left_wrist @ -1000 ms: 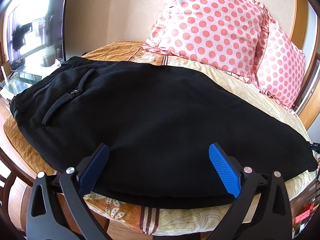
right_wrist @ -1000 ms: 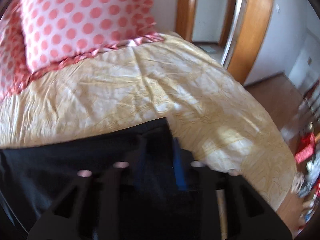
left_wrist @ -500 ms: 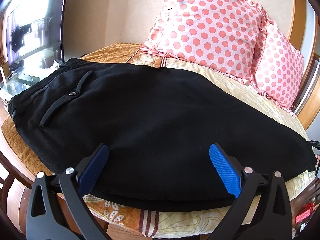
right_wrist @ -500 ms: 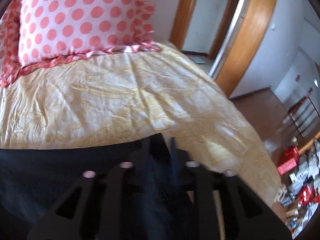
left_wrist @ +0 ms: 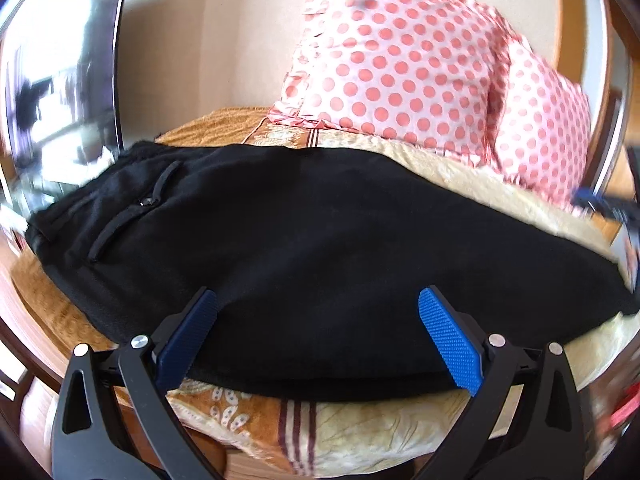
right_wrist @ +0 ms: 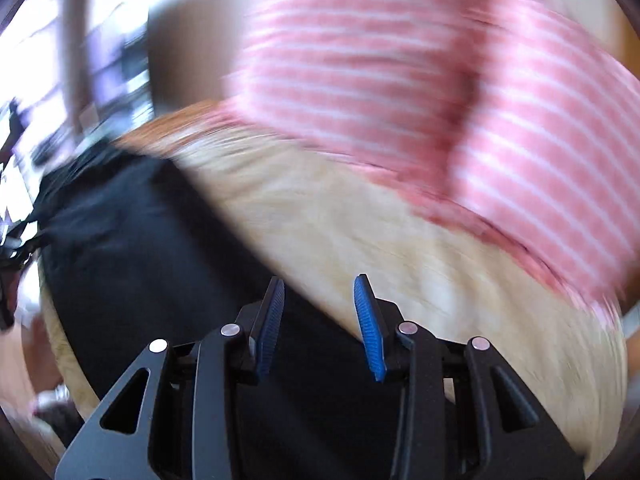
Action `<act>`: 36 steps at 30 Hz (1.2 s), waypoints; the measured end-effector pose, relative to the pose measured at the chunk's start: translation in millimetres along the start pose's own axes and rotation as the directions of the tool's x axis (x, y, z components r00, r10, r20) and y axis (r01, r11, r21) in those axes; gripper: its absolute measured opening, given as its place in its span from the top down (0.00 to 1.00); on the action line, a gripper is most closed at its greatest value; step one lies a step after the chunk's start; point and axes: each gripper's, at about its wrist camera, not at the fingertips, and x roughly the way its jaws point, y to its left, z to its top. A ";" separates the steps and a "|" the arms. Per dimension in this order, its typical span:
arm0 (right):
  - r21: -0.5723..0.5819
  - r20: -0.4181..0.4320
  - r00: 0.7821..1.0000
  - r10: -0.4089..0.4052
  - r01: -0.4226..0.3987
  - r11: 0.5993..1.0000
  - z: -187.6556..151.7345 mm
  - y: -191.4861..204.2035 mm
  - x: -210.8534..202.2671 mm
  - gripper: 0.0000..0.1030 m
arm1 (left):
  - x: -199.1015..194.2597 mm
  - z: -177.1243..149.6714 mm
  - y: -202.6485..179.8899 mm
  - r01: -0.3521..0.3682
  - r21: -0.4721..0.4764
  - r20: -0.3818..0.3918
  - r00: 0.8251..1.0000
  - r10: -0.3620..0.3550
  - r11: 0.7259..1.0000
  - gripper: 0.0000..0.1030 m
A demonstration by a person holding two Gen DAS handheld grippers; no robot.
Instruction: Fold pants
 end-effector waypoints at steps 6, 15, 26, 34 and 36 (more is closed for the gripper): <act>-0.216 -0.109 0.991 0.077 -0.099 0.971 46.6 77.7 82.7 0.64 | -2.0 -10.1 -1.1 -0.016 0.072 -0.003 1.000 0.017 0.997 0.02; -0.137 -0.216 0.959 0.184 -0.217 0.966 41.0 74.4 117.2 0.68 | 0.8 -12.8 0.4 0.000 0.114 0.011 1.000 -0.001 0.993 0.02; -0.155 -0.182 0.973 0.142 -0.171 0.973 45.6 73.4 117.5 0.98 | 3.3 -13.0 -0.1 -0.006 0.118 0.014 1.000 0.004 0.993 0.02; -0.136 -0.197 0.977 0.087 -0.115 0.984 48.0 67.6 117.8 0.80 | 1.7 -12.3 1.3 0.003 0.103 0.015 1.000 -0.005 0.995 0.02; -0.087 -0.149 0.988 0.048 -0.061 0.994 47.0 51.5 98.6 0.70 | -5.3 -10.4 0.9 0.012 0.093 0.027 1.000 -0.014 0.996 0.02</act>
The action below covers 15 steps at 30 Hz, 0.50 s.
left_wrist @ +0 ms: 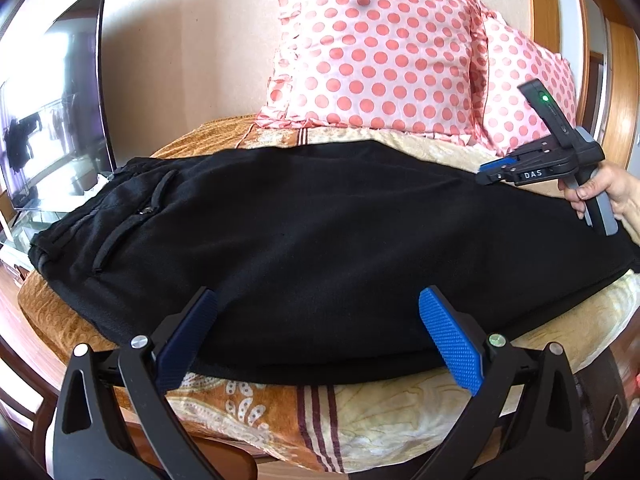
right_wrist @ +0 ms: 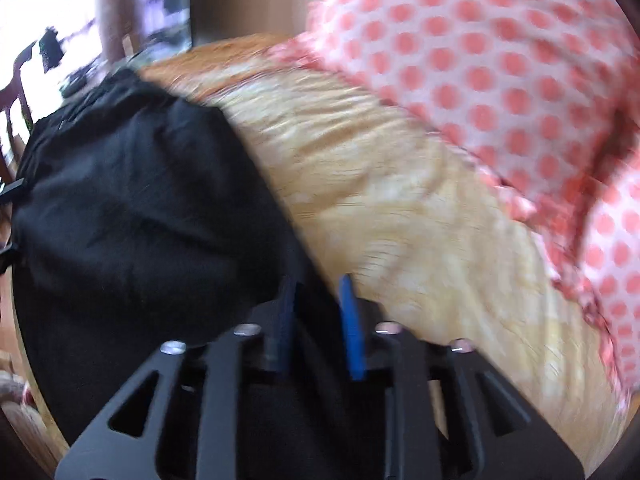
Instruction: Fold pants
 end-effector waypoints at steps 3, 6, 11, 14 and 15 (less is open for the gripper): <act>0.101 0.076 0.995 -0.061 0.053 0.993 -17.9 -25.2 -35.4 0.70 | -15.5 4.1 -5.3 0.004 0.013 0.053 0.999 -0.005 1.000 0.02; 0.228 0.089 0.992 -0.094 0.071 0.971 -52.9 -48.5 -67.2 0.70 | -24.2 13.6 -16.8 0.019 0.045 0.095 0.995 -0.024 0.999 0.02; 0.253 0.027 0.982 -0.187 0.175 0.952 -114.1 -44.4 -84.6 0.70 | -7.2 31.2 -42.4 0.133 0.051 0.097 0.986 -0.137 0.990 0.02; 0.279 0.000 0.956 -0.294 0.282 0.918 -130.8 -52.0 -87.6 0.70 | 9.0 31.4 -57.1 0.164 0.061 0.049 0.985 -0.167 0.985 0.02; 0.306 -0.004 0.958 -0.286 0.273 0.912 -131.9 -61.8 -86.7 0.70 | 13.3 30.3 -60.4 0.170 0.064 0.034 0.984 -0.172 0.983 0.02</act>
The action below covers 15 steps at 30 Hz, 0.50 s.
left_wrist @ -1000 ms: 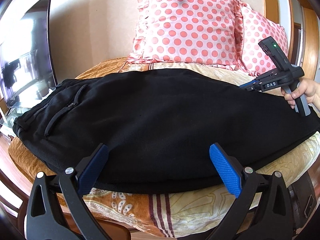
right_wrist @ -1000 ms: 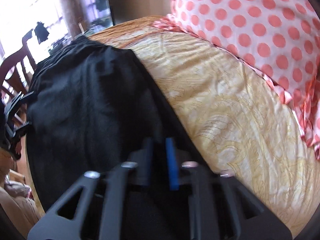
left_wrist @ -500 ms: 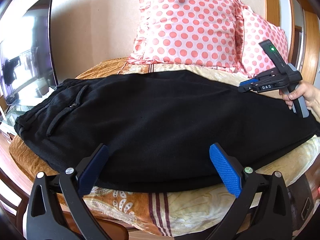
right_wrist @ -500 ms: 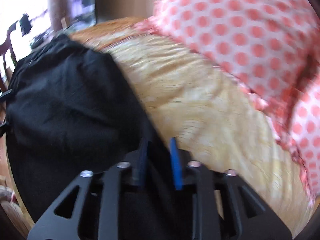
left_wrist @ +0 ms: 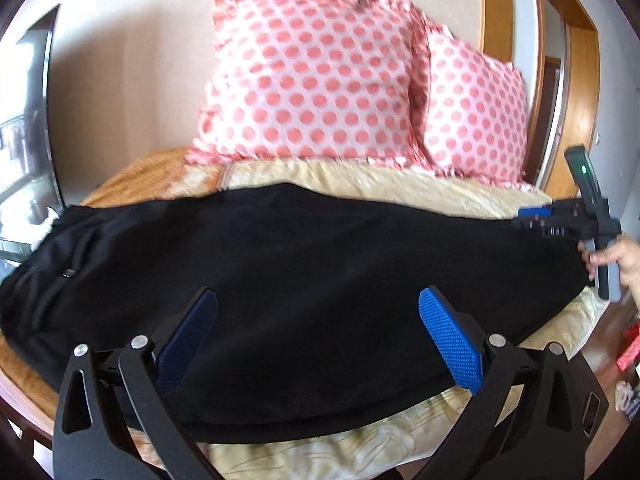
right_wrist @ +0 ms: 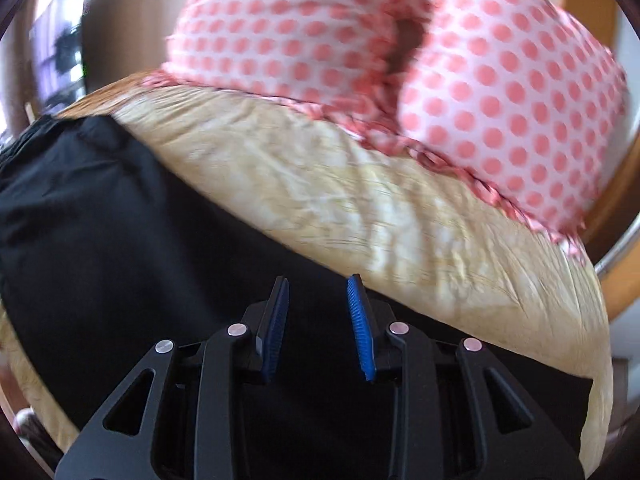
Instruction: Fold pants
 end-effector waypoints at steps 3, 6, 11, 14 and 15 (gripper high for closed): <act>-0.012 -0.052 0.998 0.038 -0.039 0.999 8.8 -11.7 19.4 0.70 | 7.6 -7.5 -4.3 0.006 -0.004 -0.035 0.999 -0.007 1.000 0.02; -0.019 -0.126 0.989 0.079 -0.082 0.997 13.6 -14.0 37.9 0.70 | 9.4 -15.9 -3.3 0.001 -0.013 -0.060 0.998 -0.002 1.000 0.02; -0.032 -0.096 0.995 0.036 -0.040 0.999 11.0 -12.2 41.6 0.75 | 14.3 -25.0 2.3 -0.011 -0.032 -0.085 0.996 0.009 0.999 0.02; 0.001 -0.084 0.996 0.019 -0.019 1.000 10.5 -19.0 43.1 0.74 | 15.7 -28.5 0.2 -0.026 -0.006 -0.086 0.996 0.025 1.000 0.02; 0.025 -0.088 0.996 0.015 -0.013 1.000 9.8 -22.7 41.6 0.73 | 15.6 -29.2 -0.9 -0.030 0.003 -0.086 0.996 0.030 1.000 0.02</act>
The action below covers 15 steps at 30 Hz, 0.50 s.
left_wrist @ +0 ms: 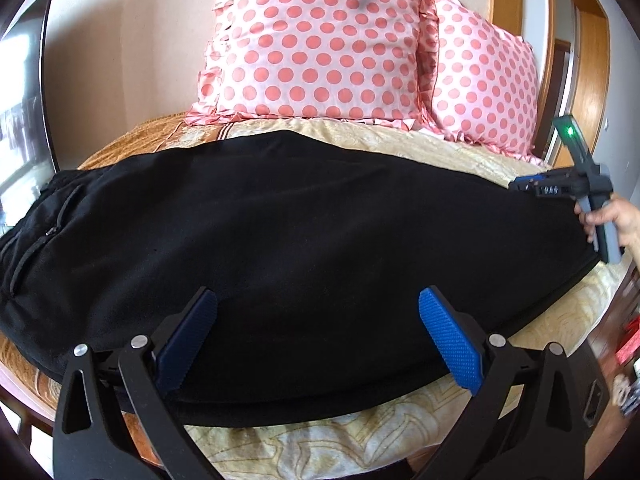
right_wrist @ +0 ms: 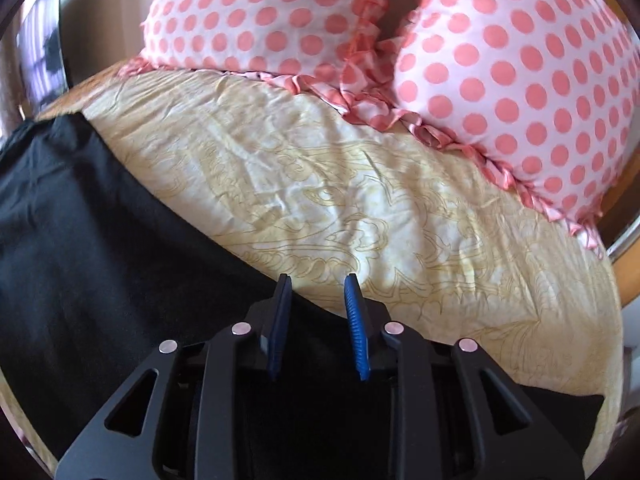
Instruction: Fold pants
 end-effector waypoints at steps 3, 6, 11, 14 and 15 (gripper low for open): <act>0.089 0.048 0.999 -0.020 0.016 0.996 -10.2 -16.0 -20.8 0.70 | -1.1 -3.2 -1.4 -0.008 0.019 0.004 1.000 0.008 1.000 0.02; 0.332 0.140 0.990 -0.027 -0.021 0.943 -39.4 -56.7 -67.8 0.38 | -2.8 -5.3 0.4 -0.001 0.016 0.012 1.000 0.001 1.000 0.02; 0.705 0.132 0.968 -0.213 0.059 0.706 -133.4 -142.3 -149.4 0.32 | -3.1 -6.8 -0.5 -0.003 0.024 0.021 1.000 0.003 1.000 0.02; 0.847 0.058 0.961 -0.270 0.096 0.524 -187.6 -187.2 -173.9 0.32 | -2.9 -7.6 -1.0 -0.006 0.034 0.026 1.000 0.005 0.999 0.02; 0.882 0.041 0.961 -0.274 0.094 0.461 -203.8 -198.3 -177.9 0.33 | -2.8 -7.5 -0.6 -0.006 0.035 0.028 1.000 0.005 0.999 0.02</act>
